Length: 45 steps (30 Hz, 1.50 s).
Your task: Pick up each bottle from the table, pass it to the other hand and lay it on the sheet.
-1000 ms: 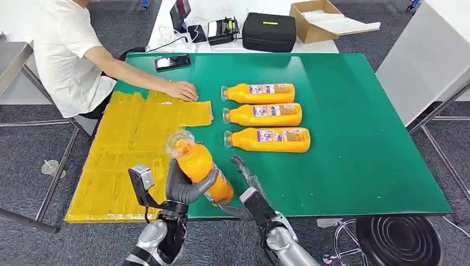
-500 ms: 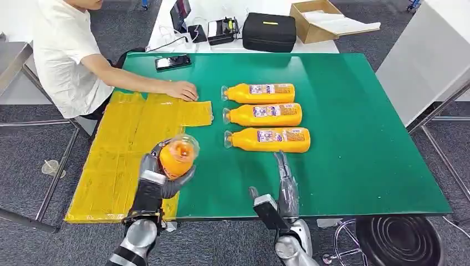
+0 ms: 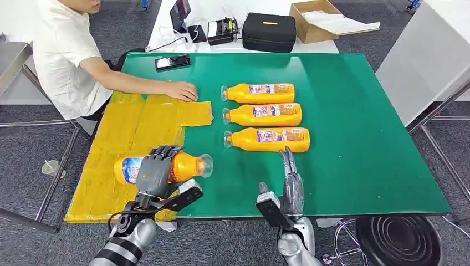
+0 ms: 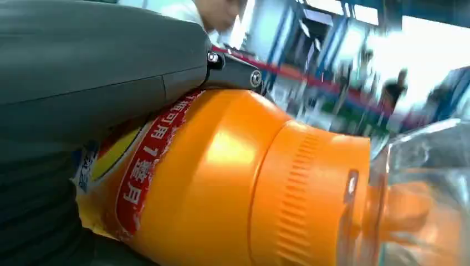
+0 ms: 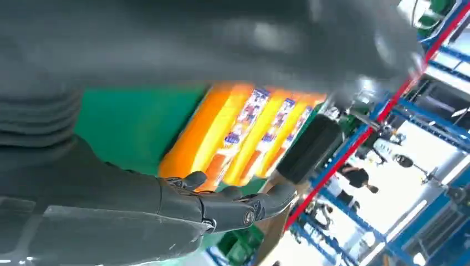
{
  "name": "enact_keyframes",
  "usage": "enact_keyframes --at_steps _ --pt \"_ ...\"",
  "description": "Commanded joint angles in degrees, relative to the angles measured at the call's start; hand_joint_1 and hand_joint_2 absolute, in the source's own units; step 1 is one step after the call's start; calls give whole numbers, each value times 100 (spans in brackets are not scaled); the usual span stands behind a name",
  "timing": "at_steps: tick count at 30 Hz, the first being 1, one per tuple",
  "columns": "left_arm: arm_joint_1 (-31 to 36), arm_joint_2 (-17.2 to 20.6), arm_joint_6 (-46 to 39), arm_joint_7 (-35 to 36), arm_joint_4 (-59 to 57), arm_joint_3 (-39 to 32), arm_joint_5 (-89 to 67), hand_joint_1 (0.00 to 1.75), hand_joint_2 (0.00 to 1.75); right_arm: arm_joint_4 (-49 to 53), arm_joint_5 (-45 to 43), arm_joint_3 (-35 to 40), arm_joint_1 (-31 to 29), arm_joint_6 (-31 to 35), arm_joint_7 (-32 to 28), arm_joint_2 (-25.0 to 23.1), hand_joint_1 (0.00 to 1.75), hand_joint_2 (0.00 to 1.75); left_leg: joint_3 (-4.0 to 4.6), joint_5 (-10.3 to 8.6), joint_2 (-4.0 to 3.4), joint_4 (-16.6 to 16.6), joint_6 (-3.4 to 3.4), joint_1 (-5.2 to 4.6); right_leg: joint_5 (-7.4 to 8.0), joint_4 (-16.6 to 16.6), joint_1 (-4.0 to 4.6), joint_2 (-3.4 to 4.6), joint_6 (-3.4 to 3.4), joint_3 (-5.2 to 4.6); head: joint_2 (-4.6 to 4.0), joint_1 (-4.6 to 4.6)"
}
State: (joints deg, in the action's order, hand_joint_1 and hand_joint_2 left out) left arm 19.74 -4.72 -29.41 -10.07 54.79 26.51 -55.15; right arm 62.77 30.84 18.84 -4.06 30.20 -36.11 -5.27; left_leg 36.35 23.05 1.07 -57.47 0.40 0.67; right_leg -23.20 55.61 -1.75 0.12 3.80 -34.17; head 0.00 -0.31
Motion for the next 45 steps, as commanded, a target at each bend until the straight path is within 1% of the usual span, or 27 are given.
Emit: enact_keyframes --at_steps 1,3,4,6,7,8,9,11,13,14,18,20,21,25,26,28,32,33,35,37,38,39,40,41,42,44,45 --pt "1225 -55 486 172 -2499 -44 -188 0 175 -559 -37 -70 -374 -142 -99 -225 0 175 -23 4 -8 2 0 5 -3 -5 8 -1 -19 25 0 2" --pt "1355 -70 588 258 -2723 -1 -321 0 175 -620 -42 -22 -391 -191 -118 -228 0 175 -37 12 -16 -3 0 8 -10 -4 14 2 -29 40 0 2" --pt "1430 -49 547 387 -2825 100 -550 0 175 -657 -47 -9 -413 -201 -135 -230 0 175 -16 1 -5 1 -1 3 -3 -3 6 -2 -14 19 0 0" --pt "1570 -33 781 500 -3023 195 -764 0 175 -711 -56 -1 -452 -210 -152 -239 0 175 -36 14 -10 -4 1 7 -14 -2 12 -2 -25 41 0 0" --pt "1591 -34 837 499 -3063 184 -764 0 175 -726 -60 5 -466 -232 -155 -237 0 175 -20 5 -6 -2 -1 5 -6 -2 8 -1 -16 24 0 0" --pt "1588 -53 874 446 -3078 99 -680 0 175 -730 -70 2 -472 -243 -158 -237 0 175 -25 7 -9 -4 -1 6 -8 -1 9 0 -19 29 0 0" --pt "1596 -91 1094 333 -3125 2 -544 0 175 -721 -80 2 -463 -254 -162 -230 0 175 -40 15 -12 -6 -1 7 -14 0 12 1 -27 45 0 2" --pt "1553 -148 1292 213 -3079 -145 -353 0 175 -710 -91 -9 -442 -281 -156 -211 0 175 -18 0 -5 2 -1 2 0 -3 3 2 -12 23 0 2" --pt "1525 -176 1423 140 -3024 -210 -241 0 175 -717 -77 -12 -433 -261 -163 -203 0 175 -31 5 -12 0 -1 4 -2 -3 8 4 -22 35 0 0" --pt "1523 -180 1478 106 -3003 -222 -208 0 175 -718 -78 -6 -432 -265 -178 -199 0 175 -25 1 -4 2 -1 3 0 -3 5 0 -14 29 0 2" --pt "1515 -172 1560 63 -2949 -223 -168 0 175 -724 -71 5 -431 -246 -201 -193 0 175 -41 5 -11 2 0 3 -4 -5 8 4 -23 46 0 2" --pt "1515 -172 1560 63 -2949 -223 -168 0 175 -724 -71 5 -431 -246 -201 -193 0 175 -36 -2 -1 4 0 -1 -1 -4 1 0 -10 41 0 2" --pt "1515 -172 1560 63 -2949 -223 -168 0 175 -724 -71 5 -431 -246 -201 -193 0 175 -48 5 -9 2 1 3 -5 -6 7 3 -21 54 0 2" --pt "1514 -162 1602 45 -2939 -218 -152 0 175 -730 -66 8 -434 -241 -203 -192 0 175 -47 4 -9 2 0 3 -5 -6 7 4 -20 54 0 2" --pt "1497 -160 1648 7 -2901 -236 -103 0 0 -728 -67 8 -426 -235 -204 -192 0 175 -55 10 -16 0 0 5 -8 -5 10 7 -28 61 0 2" --pt "1431 -137 1619 -34 -2781 -165 -131 0 0 -699 -63 3 -386 -211 -200 -186 0 175 -40 0 -4 4 -1 1 -2 -5 3 2 -14 46 0 0" --pt "1141 -137 1464 -153 -2203 -6 -120 0 0 -631 -69 -32 -274 -194 -183 -176 0 175 -53 6 -9 4 0 2 -6 -8 7 3 -23 58 0 0" --pt "1045 -114 1432 -174 -1964 103 -160 0 0 -617 -72 -47 -246 -198 -178 -177 0 175 -44 1 -1 5 0 1 -3 -7 4 -1 -14 50 0 2" --pt "869 -66 1523 -157 -1485 297 -181 0 0 -577 -40 -63 -190 -167 -171 -160 0 175 -51 5 -3 5 1 0 -7 -8 4 -2 -19 56 0 2" --pt "823 -48 1541 -141 -1357 336 -178 0 0 -557 -44 -72 -175 -151 -166 -153 0 175 -38 -1 4 4 0 -1 -4 -5 1 -6 -12 43 0 2" --pt "773 -2 1609 -222 -1201 410 -156 0 0 -541 -39 -83 -158 -140 -161 -151 0 175 -46 7 -1 0 1 2 -9 -6 6 -5 -20 53 0 2" --pt "579 190 1872 -382 -620 631 4 0 0 -474 -25 -100 -101 -134 -149 -123 0 175 -53 13 -6 -3 2 4 -13 -5 9 -3 -25 60 0 2" --pt "461 330 2055 -488 -263 768 128 0 0 -438 -17 -119 -62 -104 -151 -105 0 175 -36 1 -1 3 0 -1 -4 -4 1 -1 -12 39 0 2" --pt "312 520 2186 -544 212 917 230 0 0 -399 -20 -118 -21 -85 -137 -74 0 175 -45 9 -7 1 0 1 -9 -3 5 2 -20 48 0 2" --pt "156 725 2307 -617 688 1030 357 0 0 -370 -29 -129 13 -71 -139 -51 0 175 -35 5 -7 0 -2 1 -5 -1 4 4 -16 37 0 2" --pt "-25 1030 2383 -636 1319 1206 447 0 0 -340 -52 -154 58 -64 -144 -20 0 175 -52 20 -17 -5 -3 4 -18 2 10 7 -31 54 0 2" --pt "-103 1165 2394 -634 1612 1271 459 0 0 -325 -67 -177 76 -57 -167 -18 0 175 -27 8 -16 -1 -3 3 -5 -1 6 12 -17 27 0 2"
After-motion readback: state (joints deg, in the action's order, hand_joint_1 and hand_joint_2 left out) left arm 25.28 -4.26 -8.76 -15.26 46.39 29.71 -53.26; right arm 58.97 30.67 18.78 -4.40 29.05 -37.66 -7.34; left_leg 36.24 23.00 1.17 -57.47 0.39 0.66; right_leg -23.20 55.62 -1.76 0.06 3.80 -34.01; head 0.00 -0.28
